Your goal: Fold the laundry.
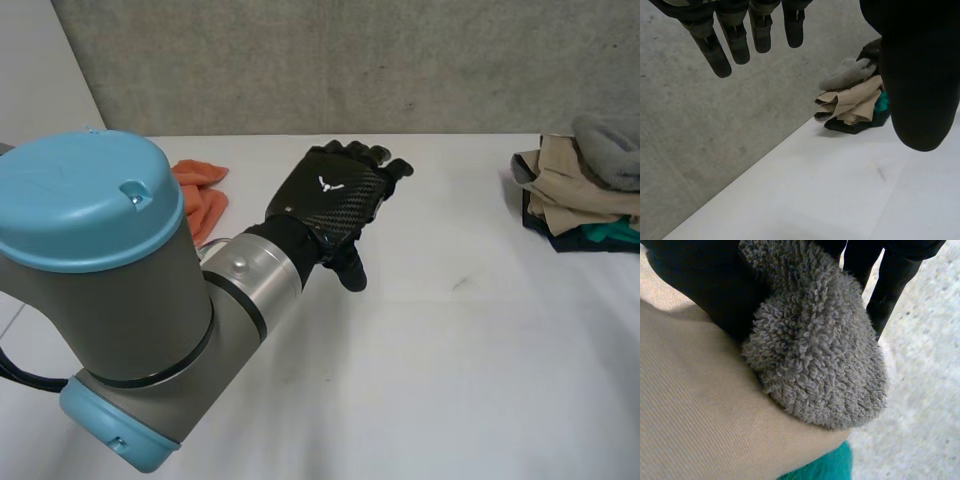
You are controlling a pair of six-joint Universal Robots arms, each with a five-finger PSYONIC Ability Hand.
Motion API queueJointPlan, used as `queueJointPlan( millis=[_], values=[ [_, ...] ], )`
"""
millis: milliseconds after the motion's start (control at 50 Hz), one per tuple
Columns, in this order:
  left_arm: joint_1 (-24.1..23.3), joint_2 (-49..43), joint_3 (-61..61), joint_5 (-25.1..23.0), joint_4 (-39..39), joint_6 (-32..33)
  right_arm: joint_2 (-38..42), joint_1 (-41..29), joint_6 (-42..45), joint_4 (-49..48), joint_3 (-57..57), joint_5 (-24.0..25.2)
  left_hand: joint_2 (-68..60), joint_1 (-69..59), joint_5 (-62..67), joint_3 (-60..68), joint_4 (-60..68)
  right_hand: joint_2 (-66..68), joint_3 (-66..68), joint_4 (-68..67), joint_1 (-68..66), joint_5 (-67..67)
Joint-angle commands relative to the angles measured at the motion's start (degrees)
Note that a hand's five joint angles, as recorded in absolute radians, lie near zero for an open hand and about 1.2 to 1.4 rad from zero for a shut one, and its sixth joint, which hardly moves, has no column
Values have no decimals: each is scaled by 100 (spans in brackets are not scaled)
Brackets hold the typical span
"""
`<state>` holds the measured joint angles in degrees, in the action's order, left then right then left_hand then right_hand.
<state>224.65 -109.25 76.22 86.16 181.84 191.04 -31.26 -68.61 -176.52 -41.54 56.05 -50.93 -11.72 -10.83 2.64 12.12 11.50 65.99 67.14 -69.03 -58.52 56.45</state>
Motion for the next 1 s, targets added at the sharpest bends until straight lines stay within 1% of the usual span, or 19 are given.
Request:
queueJointPlan(
  millis=[20,160,180,200,220,280,340,460,480,540,640,720,780,840,880,900,920,940,1000],
  values=[
    [-27,0,50,-82,9,-14,-82,102,-6,-126,161,119,17,-73,-108,-56,6,1401,1286,-1097,-2148,1355],
    [-27,0,59,-82,9,-23,-310,93,3,-302,354,5,33,-57,-125,-73,-11,1390,1276,-1086,-2137,1344],
    [-35,0,59,-82,9,-23,-371,93,3,-276,398,-13,33,-57,-125,-73,-11,-192,-307,496,-555,-238],
    [-44,0,59,-82,9,-23,-563,110,-6,-162,494,-83,33,-57,-125,-73,-11,-3439,-3553,3742,2692,-3484],
    [-53,18,68,-82,0,-49,-687,111,3,-109,591,-136,33,-57,-125,-73,-11,-4470,-4585,4774,3723,-4516],
    [-123,79,68,-108,9,-120,-1302,172,12,233,1039,-391,50,-40,-142,-90,-27,-5599,-5714,5903,4852,-5645],
    [-176,184,59,-152,9,-190,-1881,312,100,593,1477,-558,50,-40,-142,-90,-28,-5599,-5714,5903,4852,-5645],
    [-211,474,164,-722,18,-322,-2638,611,196,1332,1988,-953,67,-23,-159,-107,-44,-5599,-5714,5903,4852,-5645],
    [-220,518,200,-810,18,-331,-2822,794,310,1655,2024,-1180,67,-23,-159,-107,-44,-5599,-5714,5903,4852,-5645],
    [-220,685,296,-1031,62,-348,-2999,989,539,2114,1989,-1498,67,-23,-159,-107,-44,-5599,-5714,5903,4852,-5645],
    [-211,870,384,-1048,193,-348,-3280,1174,1407,2993,1691,-2656,67,-23,-159,-107,-44,-5599,-5714,5903,4852,-5645],
    [-141,1063,393,-996,334,-340,-3613,999,1621,2793,1734,-3132,100,11,-192,-140,-78,-5599,-5714,5903,4852,-5645],
    [43,1239,384,-768,545,-331,-4079,622,1445,2485,1909,-3064,151,61,-243,-191,-128,-5599,-5714,5903,4852,-5645],
    [455,1380,367,-285,817,-313,-4642,182,1068,1871,2410,-2748,168,78,-260,-208,-145,-5599,-5714,5903,4852,-5645],
    [719,1424,358,-30,931,-296,-5099,-91,821,1308,2971,-2300,168,78,-260,-208,-145,-5599,-5714,5903,4852,-5645],
    [1007,1424,341,119,1010,-278,-5283,-170,768,1115,3182,-2116,168,78,-260,-208,-145,-5599,-5714,5903,4852,-5645],
    [1167,1415,323,173,1020,-269,-5441,-266,716,922,3376,-1931,151,61,-243,-191,-129,-5599,-5714,5903,4852,-5645],
    [1334,1407,306,191,1037,-269,-5704,-476,654,572,3787,-1547,151,61,-243,-191,-128,-5599,-5714,5903,4852,-5645],
    [1993,1232,262,182,1072,-243,-5908,-811,636,156,4334,-999,151,61,-243,-191,-128,-5599,-5714,5903,4852,-5645]
  ],
)
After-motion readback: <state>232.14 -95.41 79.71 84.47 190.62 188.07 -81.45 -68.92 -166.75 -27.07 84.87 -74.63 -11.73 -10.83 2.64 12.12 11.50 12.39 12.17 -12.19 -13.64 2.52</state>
